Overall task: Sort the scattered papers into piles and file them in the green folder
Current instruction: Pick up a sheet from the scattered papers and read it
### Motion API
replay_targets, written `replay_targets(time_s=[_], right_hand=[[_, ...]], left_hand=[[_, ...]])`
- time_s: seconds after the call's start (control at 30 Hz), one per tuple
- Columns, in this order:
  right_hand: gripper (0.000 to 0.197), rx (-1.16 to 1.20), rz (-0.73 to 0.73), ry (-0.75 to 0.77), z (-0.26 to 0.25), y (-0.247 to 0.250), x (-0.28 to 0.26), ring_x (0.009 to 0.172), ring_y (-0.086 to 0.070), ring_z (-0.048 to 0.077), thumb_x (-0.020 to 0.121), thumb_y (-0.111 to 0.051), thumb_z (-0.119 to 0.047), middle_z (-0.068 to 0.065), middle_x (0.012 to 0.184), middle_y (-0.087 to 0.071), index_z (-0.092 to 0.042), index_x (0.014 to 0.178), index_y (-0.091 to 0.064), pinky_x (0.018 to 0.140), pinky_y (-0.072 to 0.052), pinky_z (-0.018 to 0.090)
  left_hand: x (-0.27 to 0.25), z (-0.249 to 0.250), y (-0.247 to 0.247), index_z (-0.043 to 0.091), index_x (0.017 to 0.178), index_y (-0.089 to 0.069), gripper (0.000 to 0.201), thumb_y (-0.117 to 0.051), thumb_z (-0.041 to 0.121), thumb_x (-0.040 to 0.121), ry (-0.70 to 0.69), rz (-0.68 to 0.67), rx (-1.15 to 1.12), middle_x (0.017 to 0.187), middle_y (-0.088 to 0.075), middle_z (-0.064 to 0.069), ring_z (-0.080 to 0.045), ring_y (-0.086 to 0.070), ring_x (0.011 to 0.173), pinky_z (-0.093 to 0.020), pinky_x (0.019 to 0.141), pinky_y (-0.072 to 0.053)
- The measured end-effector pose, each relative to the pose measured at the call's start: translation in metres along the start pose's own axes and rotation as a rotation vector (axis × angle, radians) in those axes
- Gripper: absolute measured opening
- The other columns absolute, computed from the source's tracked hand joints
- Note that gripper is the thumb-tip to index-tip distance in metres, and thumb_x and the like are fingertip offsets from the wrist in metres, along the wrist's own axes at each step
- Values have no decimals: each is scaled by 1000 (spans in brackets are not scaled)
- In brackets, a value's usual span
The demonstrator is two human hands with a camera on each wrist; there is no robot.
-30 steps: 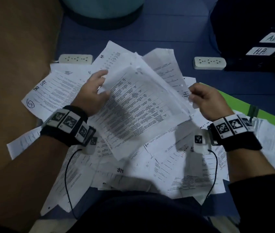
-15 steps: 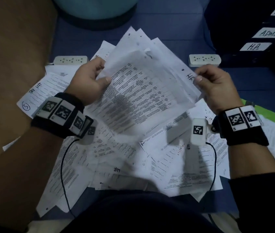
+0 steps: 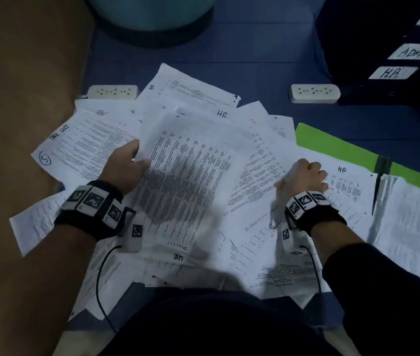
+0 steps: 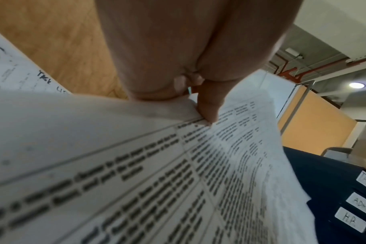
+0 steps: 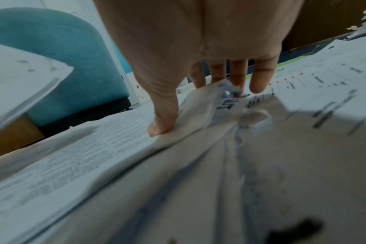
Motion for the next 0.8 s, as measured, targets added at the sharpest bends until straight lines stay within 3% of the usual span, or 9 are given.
replay_targets(time_s=[0.07, 0.17, 0.27, 0.33, 0.43, 0.5, 0.57, 0.7, 0.8], right_hand=[[52, -3, 45, -11, 0, 5, -1, 112, -42, 34, 74, -70, -30, 12, 123, -44, -10, 117, -50, 91, -39, 47], [30, 90, 20, 49, 4, 5, 5, 108, -49, 35, 87, -55, -21, 13, 120, -49, -12, 115, -50, 90, -43, 45], [7, 330, -54, 106, 14, 0, 9, 80, -61, 29, 89, -49, -12, 12, 95, -66, -14, 94, -53, 72, -52, 31], [13, 473, -113, 38, 18, 1, 6, 76, -62, 24, 83, -60, -9, 9, 87, -67, -14, 92, -52, 66, -49, 24], [46, 388, -274, 8, 15, 7, -1, 95, -60, 27, 73, -79, -25, 11, 99, -61, -9, 107, -52, 69, -45, 28], [35, 349, -349, 13, 15, 11, -3, 102, -59, 30, 79, -75, -15, 11, 102, -59, -5, 105, -55, 66, -42, 24], [17, 384, -357, 2, 19, 14, -4, 103, -60, 27, 82, -70, -7, 9, 104, -64, -9, 94, -58, 63, -41, 17], [35, 382, -360, -34, 21, 19, -12, 94, -60, 25, 75, -79, -25, 7, 92, -60, -10, 96, -56, 72, -41, 24], [45, 250, -478, 55, 17, 25, -19, 99, -56, 24, 74, -80, -25, 7, 100, -57, -8, 107, -55, 75, -40, 25]], left_hand=[[0, 1, 2, 7, 107, -62, 23, -57, 2, 85, 18, -8, -50, 98, -67, -13, -30, -61, 87, -40, 77, -52], [-3, 7, 3, 11, 108, -62, 25, -57, 1, 85, 7, -40, -97, 99, -67, -13, -34, -62, 89, -45, 81, -53], [-10, 10, 5, 16, 109, -62, 29, -58, 9, 81, -14, -66, -151, 100, -68, -14, -36, -63, 93, -51, 83, -53], [-14, 11, 7, 13, 110, -62, 34, -57, 15, 77, -12, -71, -169, 100, -68, -12, -34, -63, 93, -50, 84, -53], [-18, 10, 8, 20, 108, -60, 29, -57, 7, 82, -17, -68, -173, 95, -67, -5, -29, -61, 88, -48, 84, -52], [-21, 10, 8, 24, 109, -59, 32, -56, 7, 82, -8, -78, -200, 97, -67, -3, -30, -62, 94, -48, 89, -51], [-23, 11, 8, 24, 112, -60, 36, -57, 9, 79, 3, -75, -226, 102, -68, -4, -29, -62, 99, -48, 93, -49], [-30, 12, 6, 28, 106, -62, 36, -54, -2, 88, 8, -57, -265, 100, -67, 5, -21, -62, 95, -40, 92, -48], [-36, 12, 2, 36, 96, -61, 41, -53, -3, 89, 22, -34, -292, 98, -67, 8, -15, -62, 92, -35, 88, -47]])
Point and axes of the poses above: each hand's wrist, its own x-axis towards the middle knuckle, its own y-axis out of the back of the hand, z = x × y, the point moved 1 cm from there along x, towards the middle knuckle
